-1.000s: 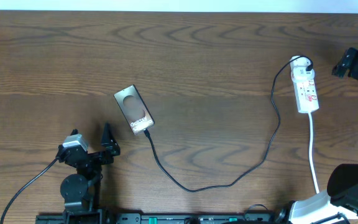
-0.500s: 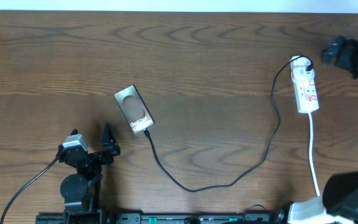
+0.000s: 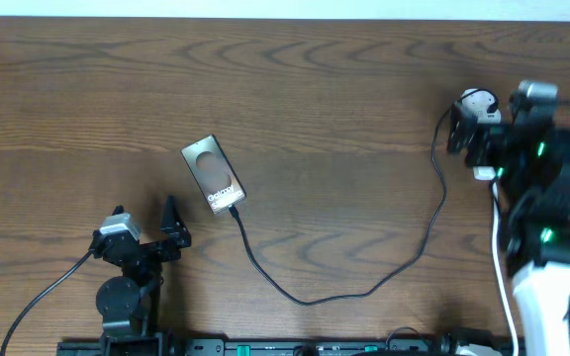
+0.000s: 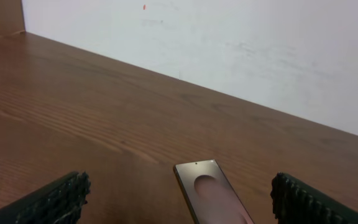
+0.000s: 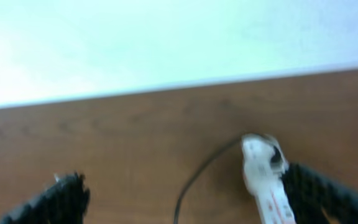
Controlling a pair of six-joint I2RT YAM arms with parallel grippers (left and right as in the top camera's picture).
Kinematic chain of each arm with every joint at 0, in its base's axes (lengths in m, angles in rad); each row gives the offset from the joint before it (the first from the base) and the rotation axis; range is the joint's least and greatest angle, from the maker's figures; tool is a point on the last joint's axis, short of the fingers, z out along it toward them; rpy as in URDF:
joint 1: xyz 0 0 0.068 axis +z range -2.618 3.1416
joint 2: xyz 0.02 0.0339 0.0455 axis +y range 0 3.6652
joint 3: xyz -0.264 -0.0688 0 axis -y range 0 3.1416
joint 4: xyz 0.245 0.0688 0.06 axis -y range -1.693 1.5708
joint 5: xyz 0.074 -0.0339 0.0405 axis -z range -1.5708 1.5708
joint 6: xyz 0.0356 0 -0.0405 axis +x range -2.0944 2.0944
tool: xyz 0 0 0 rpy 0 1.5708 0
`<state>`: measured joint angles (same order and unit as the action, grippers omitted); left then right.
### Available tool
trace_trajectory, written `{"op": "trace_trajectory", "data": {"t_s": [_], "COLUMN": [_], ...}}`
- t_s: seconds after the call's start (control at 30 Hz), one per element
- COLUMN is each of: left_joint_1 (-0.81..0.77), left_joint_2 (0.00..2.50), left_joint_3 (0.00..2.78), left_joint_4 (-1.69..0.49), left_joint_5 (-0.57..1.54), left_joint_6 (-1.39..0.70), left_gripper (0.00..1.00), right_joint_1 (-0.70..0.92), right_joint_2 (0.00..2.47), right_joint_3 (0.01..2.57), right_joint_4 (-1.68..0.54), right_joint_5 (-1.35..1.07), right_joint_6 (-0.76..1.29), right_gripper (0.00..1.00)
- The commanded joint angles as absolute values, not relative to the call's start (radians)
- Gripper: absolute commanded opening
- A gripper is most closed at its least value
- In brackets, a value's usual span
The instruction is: Plug charger to phone and switch on socket
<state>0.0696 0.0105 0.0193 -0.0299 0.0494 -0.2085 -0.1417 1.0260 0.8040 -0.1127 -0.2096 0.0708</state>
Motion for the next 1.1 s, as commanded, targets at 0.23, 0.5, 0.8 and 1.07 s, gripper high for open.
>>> {"op": "trace_trajectory", "data": {"t_s": [0.23, 0.5, 0.8, 1.07], "left_joint_1": [0.074, 0.074, 0.074, 0.074], "left_joint_2": [0.005, 0.005, 0.005, 0.005], "left_joint_3": [0.004, 0.004, 0.004, 0.004], "left_joint_4": [-0.071, -0.071, -0.071, -0.07], "left_joint_5": [0.033, 0.033, 0.033, 0.033], "left_joint_6": [-0.199, -0.199, -0.199, -0.199], "left_gripper": [0.95, 0.95, 0.96, 0.95], "right_joint_1": [-0.128, -0.122, -0.088, -0.08], "right_joint_2": [0.674, 0.457, 0.208, 0.001], "right_joint_3": [0.321, 0.067, 0.005, 0.005], "right_joint_4": [0.175, 0.336, 0.162, -0.068], "right_joint_5": [-0.209, -0.208, -0.109, -0.083], "right_joint_6": [0.066, 0.066, 0.063, 0.063], "right_gripper": [0.99, 0.99, 0.99, 0.99]}}
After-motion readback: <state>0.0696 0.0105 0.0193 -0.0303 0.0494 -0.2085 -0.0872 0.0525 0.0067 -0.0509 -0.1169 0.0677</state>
